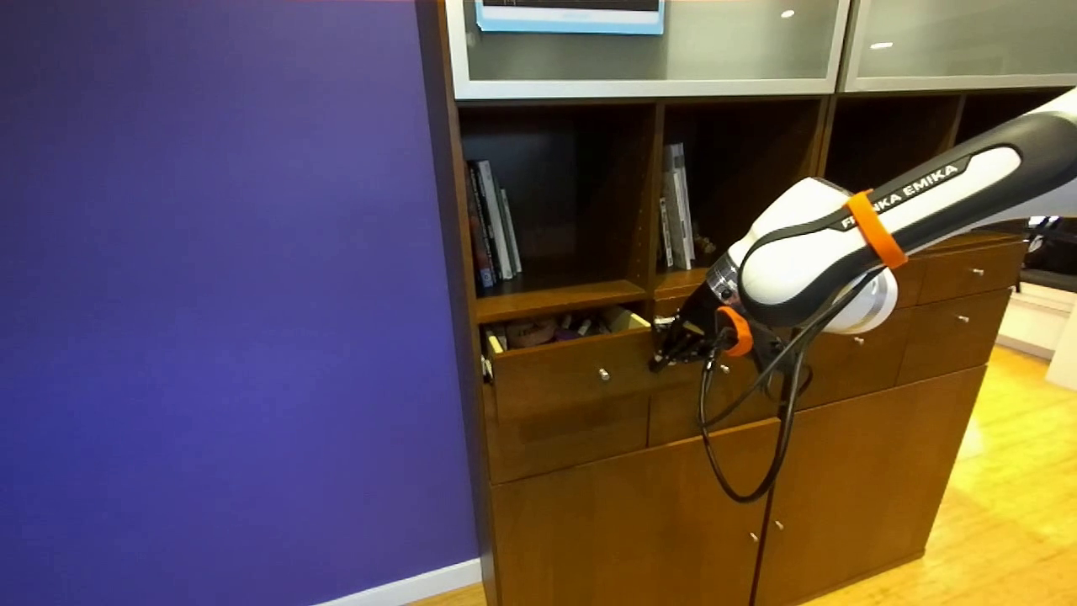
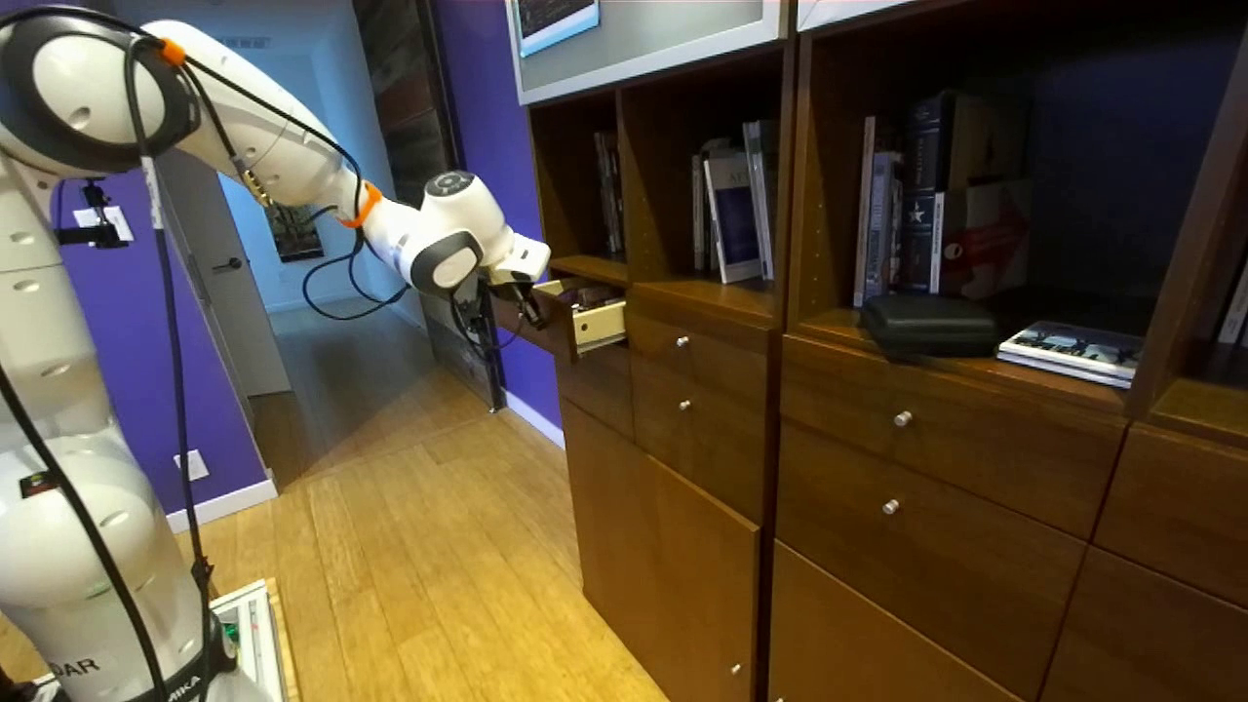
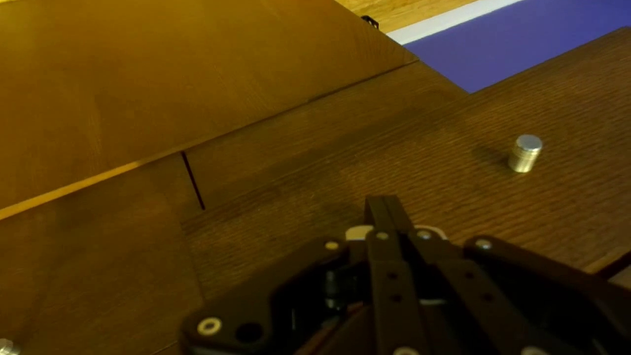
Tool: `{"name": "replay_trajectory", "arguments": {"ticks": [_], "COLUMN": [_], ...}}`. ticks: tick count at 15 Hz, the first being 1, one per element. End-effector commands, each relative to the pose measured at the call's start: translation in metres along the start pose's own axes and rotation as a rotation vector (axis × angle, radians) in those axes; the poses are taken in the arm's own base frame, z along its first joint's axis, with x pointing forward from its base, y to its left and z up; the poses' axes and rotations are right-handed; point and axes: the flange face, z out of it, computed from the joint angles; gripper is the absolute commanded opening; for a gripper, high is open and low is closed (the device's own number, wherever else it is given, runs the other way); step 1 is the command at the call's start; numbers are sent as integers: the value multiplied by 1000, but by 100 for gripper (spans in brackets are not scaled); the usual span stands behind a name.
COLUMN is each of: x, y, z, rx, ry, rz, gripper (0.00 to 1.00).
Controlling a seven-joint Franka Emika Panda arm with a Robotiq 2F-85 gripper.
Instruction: Close the open drawer fully
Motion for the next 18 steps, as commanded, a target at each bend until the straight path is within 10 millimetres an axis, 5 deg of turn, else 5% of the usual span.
{"name": "replay_trajectory", "arguments": {"ticks": [1, 11, 18], "x": [25, 77, 92], "y": [-5, -9, -14], "z": [14, 63, 81], "rx": [26, 50, 56], "ry": [51, 108, 74], "rz": [-18, -6, -2], "gripper": [0, 0, 0]}}
